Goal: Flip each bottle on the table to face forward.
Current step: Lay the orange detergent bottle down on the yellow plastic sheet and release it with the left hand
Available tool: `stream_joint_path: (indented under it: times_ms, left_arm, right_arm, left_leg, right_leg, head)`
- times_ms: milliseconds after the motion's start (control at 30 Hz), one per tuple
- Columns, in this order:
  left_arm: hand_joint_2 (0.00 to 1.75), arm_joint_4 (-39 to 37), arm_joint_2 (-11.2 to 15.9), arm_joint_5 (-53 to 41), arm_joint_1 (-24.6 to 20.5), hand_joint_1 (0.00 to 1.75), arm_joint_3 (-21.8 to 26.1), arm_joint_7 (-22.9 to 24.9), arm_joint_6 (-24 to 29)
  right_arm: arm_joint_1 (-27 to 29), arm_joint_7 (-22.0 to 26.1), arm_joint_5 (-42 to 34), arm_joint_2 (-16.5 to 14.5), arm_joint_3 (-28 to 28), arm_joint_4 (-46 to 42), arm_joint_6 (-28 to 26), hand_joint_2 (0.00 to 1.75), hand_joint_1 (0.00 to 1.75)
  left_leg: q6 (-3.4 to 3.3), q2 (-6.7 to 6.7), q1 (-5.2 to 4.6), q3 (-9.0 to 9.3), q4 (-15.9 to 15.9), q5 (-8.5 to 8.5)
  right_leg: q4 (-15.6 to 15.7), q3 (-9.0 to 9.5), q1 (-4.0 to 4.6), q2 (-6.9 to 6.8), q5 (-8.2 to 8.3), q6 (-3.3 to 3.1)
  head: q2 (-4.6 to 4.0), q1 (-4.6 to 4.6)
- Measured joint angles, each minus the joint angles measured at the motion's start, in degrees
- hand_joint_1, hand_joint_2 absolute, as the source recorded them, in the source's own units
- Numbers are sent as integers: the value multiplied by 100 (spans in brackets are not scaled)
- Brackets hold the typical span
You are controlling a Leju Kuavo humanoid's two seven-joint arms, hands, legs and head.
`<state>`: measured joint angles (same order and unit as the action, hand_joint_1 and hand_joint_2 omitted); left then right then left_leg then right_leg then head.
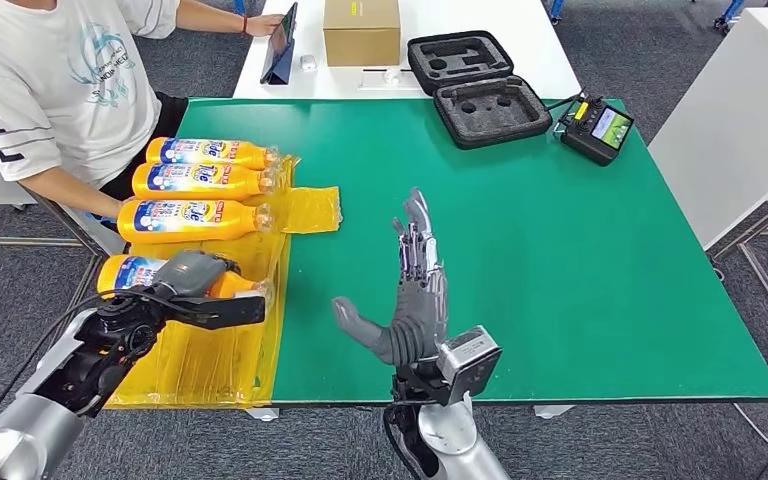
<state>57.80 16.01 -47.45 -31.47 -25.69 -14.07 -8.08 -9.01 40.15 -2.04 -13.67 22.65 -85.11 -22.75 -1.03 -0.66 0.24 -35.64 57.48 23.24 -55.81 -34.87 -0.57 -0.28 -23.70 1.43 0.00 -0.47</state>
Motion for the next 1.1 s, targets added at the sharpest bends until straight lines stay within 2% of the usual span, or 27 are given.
stream_joint_path:
  times_ms: [267,467,500,633,667,967,1100]
  left_arm:
    - [175,-796,-99,506,-375,175,-318,-308,-621]
    - [175,-1102,-184,637,-532,173,-433,-354,-713]
    - [175,-1133,-193,639,-546,167,-439,-357,-715]
    - [175,-1225,-216,666,-587,5,-483,-362,-730]
    - [175,-1244,-221,690,-590,0,-493,-362,-734]
    - [175,-1332,-244,860,-546,0,-521,-331,-596]
    - [0,-1335,-244,866,-537,0,-521,-313,-588]
  right_arm:
    - [-10,0,-138,-104,-128,134,19,175,0]
    - [-20,0,-141,-138,-191,217,28,175,0]
    - [-23,0,-141,-140,-196,227,29,175,0]
    - [-43,0,-146,-143,-210,266,31,175,0]
    - [-45,0,-151,-144,-212,277,32,175,0]
    - [-90,0,-198,-169,-233,431,50,175,0]
    - [-91,0,-199,-173,-239,467,51,175,0]
  left_leg:
    - [0,4,-1,1,-1,1]
    - [0,10,-1,11,-2,0]
    - [0,11,-1,13,-2,0]
    - [0,11,-1,23,-2,0]
    - [0,12,-1,25,-2,1]
    - [0,15,-1,46,-4,1]
    - [0,16,-1,52,-4,1]
  right_leg:
    - [1,4,0,-2,0,0]
    - [0,16,0,-3,0,0]
    - [0,19,0,-3,0,0]
    - [1,30,0,-4,0,0]
    - [1,32,-1,-4,0,0]
    - [1,57,-1,-11,-2,-1]
    - [1,63,-1,-11,-2,-1]
  head:
    - [0,-1]
    - [0,-1]
    - [0,-1]
    - [0,-1]
    - [0,-1]
    - [0,-1]
    - [0,-1]
